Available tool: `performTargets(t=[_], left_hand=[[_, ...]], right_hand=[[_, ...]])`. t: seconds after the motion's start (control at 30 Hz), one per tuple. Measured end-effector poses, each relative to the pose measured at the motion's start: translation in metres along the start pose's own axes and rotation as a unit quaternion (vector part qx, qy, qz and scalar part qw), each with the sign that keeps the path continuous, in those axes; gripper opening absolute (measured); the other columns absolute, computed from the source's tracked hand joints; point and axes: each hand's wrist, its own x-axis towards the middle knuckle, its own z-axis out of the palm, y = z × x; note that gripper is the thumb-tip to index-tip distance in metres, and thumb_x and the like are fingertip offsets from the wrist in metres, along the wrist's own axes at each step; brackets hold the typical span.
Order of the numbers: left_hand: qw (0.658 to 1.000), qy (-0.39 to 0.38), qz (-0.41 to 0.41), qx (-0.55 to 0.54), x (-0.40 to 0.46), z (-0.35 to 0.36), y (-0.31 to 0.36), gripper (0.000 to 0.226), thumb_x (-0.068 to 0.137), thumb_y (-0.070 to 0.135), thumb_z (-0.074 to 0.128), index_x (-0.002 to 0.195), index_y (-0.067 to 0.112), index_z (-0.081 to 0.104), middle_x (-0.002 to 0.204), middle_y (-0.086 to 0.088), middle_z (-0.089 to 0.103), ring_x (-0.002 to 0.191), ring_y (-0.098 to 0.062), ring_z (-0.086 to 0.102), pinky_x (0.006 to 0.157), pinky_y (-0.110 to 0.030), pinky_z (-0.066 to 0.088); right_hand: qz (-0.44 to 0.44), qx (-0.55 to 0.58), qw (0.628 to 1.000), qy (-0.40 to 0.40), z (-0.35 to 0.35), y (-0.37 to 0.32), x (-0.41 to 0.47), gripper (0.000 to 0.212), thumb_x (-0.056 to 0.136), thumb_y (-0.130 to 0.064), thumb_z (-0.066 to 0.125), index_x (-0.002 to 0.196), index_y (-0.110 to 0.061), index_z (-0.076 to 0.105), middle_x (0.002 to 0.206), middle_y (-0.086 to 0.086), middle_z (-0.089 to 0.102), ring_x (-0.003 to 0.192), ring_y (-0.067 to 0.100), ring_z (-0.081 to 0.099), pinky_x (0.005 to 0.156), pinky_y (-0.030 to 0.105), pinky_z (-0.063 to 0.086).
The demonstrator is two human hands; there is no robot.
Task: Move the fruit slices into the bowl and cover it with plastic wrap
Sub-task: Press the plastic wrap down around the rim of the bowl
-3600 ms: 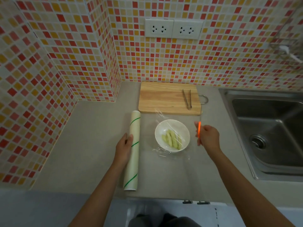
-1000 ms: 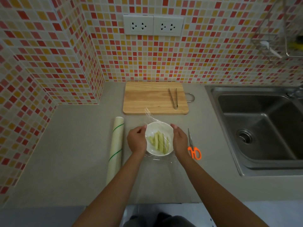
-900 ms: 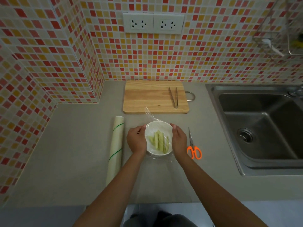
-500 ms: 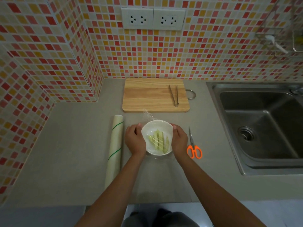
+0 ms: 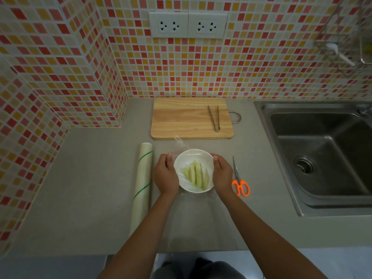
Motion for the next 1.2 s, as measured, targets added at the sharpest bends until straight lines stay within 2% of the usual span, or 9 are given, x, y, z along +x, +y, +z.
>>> performTargets(t=[0.13, 0.27, 0.47, 0.67, 0.8, 0.87, 0.93, 1.1, 1.2], left_hand=[[1.0, -0.015, 0.003, -0.021, 0.001, -0.004, -0.002, 0.03, 0.099, 0.023, 0.047, 0.074, 0.01, 0.056, 0.061, 0.005, 0.051, 0.056, -0.008, 0.043, 0.05, -0.015, 0.03], [0.995, -0.041, -0.04, -0.085, 0.003, -0.004, -0.005, 0.032, 0.098, 0.019, 0.048, 0.07, 0.005, 0.052, 0.06, 0.004, 0.048, 0.056, -0.006, 0.04, 0.055, -0.023, 0.034], [0.965, -0.061, -0.175, -0.187, 0.001, 0.002, -0.017, 0.03, 0.095, 0.023, 0.054, 0.07, 0.01, 0.066, 0.066, -0.001, 0.065, 0.062, -0.012, 0.057, 0.06, -0.027, 0.046], [0.926, -0.051, -0.284, -0.244, 0.003, 0.014, -0.017, 0.029, 0.089, 0.032, 0.062, 0.064, 0.021, 0.071, 0.061, 0.003, 0.065, 0.064, -0.015, 0.058, 0.067, -0.032, 0.048], [0.92, -0.046, -0.304, -0.244, 0.0, 0.017, -0.017, 0.023, 0.085, 0.033, 0.065, 0.065, 0.022, 0.069, 0.062, 0.009, 0.065, 0.063, -0.012, 0.058, 0.066, -0.028, 0.049], [0.918, -0.022, -0.297, -0.262, 0.001, 0.018, -0.015, 0.007, 0.086, 0.022, 0.067, 0.08, 0.021, 0.07, 0.076, 0.007, 0.068, 0.074, -0.013, 0.061, 0.072, -0.027, 0.052], [0.922, -0.016, -0.278, -0.27, 0.003, 0.017, -0.011, 0.008, 0.087, 0.013, 0.065, 0.093, 0.013, 0.07, 0.083, 0.005, 0.068, 0.078, -0.012, 0.061, 0.072, -0.022, 0.051], [0.913, -0.075, -0.286, -0.279, 0.002, 0.013, -0.008, 0.011, 0.089, 0.018, 0.064, 0.081, 0.018, 0.072, 0.081, 0.001, 0.07, 0.072, -0.01, 0.061, 0.07, -0.026, 0.053], [0.924, -0.092, -0.264, -0.262, 0.002, 0.012, -0.011, 0.019, 0.089, 0.022, 0.063, 0.076, 0.01, 0.071, 0.069, 0.004, 0.066, 0.065, -0.006, 0.055, 0.064, -0.025, 0.048]], right_hand=[[-0.009, -0.005, 1.0, -0.008, 0.0, 0.0, 0.001, 0.028, 0.097, -0.006, 0.043, 0.099, -0.005, 0.071, 0.091, 0.004, 0.071, 0.087, 0.015, 0.064, 0.074, 0.02, 0.05], [-0.011, -0.009, 1.0, -0.01, -0.001, 0.0, 0.001, 0.028, 0.097, -0.007, 0.043, 0.098, -0.007, 0.071, 0.09, 0.002, 0.07, 0.085, 0.012, 0.063, 0.07, 0.01, 0.047], [-0.007, -0.001, 1.0, -0.012, -0.001, 0.002, 0.0, 0.028, 0.097, -0.006, 0.043, 0.098, -0.006, 0.071, 0.09, 0.005, 0.071, 0.086, 0.016, 0.064, 0.075, 0.024, 0.051], [0.018, 0.009, 1.0, 0.003, 0.001, 0.0, -0.001, 0.027, 0.097, -0.007, 0.043, 0.097, -0.008, 0.071, 0.09, 0.004, 0.07, 0.087, 0.017, 0.064, 0.077, 0.029, 0.051], [0.028, 0.004, 1.0, 0.004, 0.001, 0.0, 0.0, 0.028, 0.097, -0.008, 0.043, 0.099, -0.004, 0.071, 0.091, 0.006, 0.07, 0.086, 0.017, 0.063, 0.075, 0.027, 0.05], [0.033, 0.004, 0.999, 0.006, 0.001, 0.0, 0.0, 0.028, 0.097, -0.009, 0.043, 0.098, -0.005, 0.071, 0.09, 0.005, 0.07, 0.085, 0.016, 0.063, 0.073, 0.024, 0.049], [0.035, 0.003, 0.999, 0.007, 0.001, -0.001, 0.0, 0.028, 0.097, -0.009, 0.043, 0.097, -0.005, 0.071, 0.09, 0.005, 0.071, 0.085, 0.016, 0.063, 0.074, 0.026, 0.05], [0.045, 0.011, 0.999, 0.01, 0.001, -0.001, -0.001, 0.027, 0.097, -0.01, 0.043, 0.098, -0.005, 0.07, 0.093, 0.008, 0.071, 0.088, 0.019, 0.064, 0.079, 0.033, 0.051], [0.047, 0.015, 0.999, 0.016, 0.002, -0.003, -0.001, 0.027, 0.097, -0.01, 0.043, 0.098, -0.004, 0.07, 0.094, 0.009, 0.071, 0.088, 0.02, 0.064, 0.08, 0.033, 0.051]])
